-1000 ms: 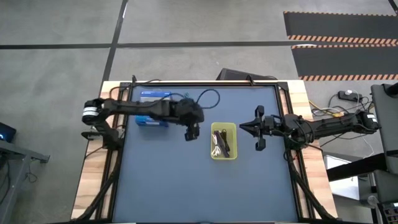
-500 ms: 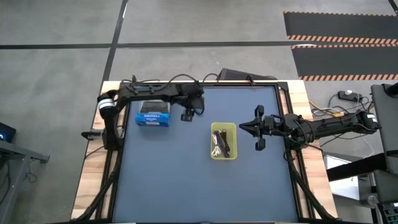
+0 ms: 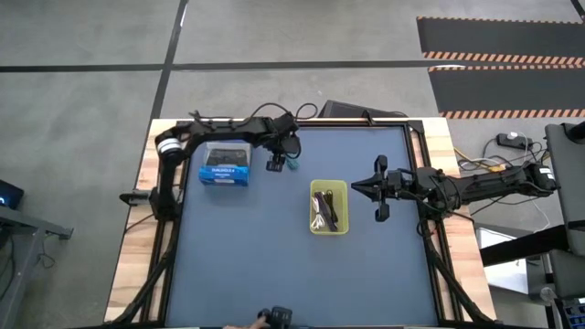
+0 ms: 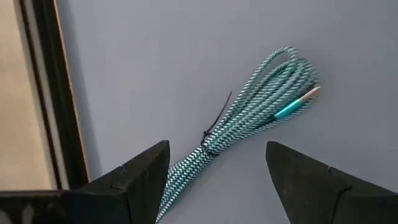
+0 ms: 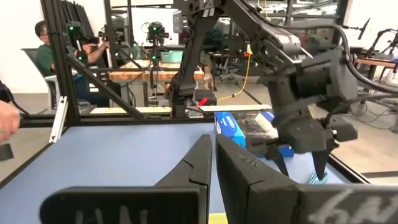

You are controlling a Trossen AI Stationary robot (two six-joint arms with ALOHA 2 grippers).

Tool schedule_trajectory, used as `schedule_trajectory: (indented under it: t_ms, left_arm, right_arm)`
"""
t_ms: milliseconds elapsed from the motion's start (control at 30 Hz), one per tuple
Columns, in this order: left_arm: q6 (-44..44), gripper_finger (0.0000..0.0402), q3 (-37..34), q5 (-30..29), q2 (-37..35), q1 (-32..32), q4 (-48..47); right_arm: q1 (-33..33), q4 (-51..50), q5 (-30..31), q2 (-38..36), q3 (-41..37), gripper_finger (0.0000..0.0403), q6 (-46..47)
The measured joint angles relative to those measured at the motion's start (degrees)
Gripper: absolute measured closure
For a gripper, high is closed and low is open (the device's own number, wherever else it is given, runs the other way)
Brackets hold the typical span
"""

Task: Pick and place USB-C Cables
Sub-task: Put the black blue charger cable into the yellow bin

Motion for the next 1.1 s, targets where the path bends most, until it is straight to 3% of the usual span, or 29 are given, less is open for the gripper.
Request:
schedule_trajectory:
  t_ms: [600, 700, 1033, 1100]
  left_arm:
    - [1.6, 0.0162, 0.0, 0.8, 4.6, 1.4, 2.6]
    - [1.6, 0.0194, 0.0, 0.9, 4.6, 1.3, 2.4]
    - [1.6, 0.0367, -0.2, 1.0, 4.8, 1.3, 2.9]
    - [1.1, 0.0386, -0.2, 0.8, 4.8, 1.3, 3.1]
  right_arm:
    - [0.0, 0.0, 0.1, 0.0, 0.0, 0.0390, -0.3]
    - [0.0, 0.0, 0.1, 0.0, 0.0, 0.0390, -0.2]
    - [0.0, 0.0, 0.1, 0.0, 0.0, 0.0390, 0.0]
    - [0.0, 0.0, 0.1, 0.0, 0.0, 0.0390, 0.0]
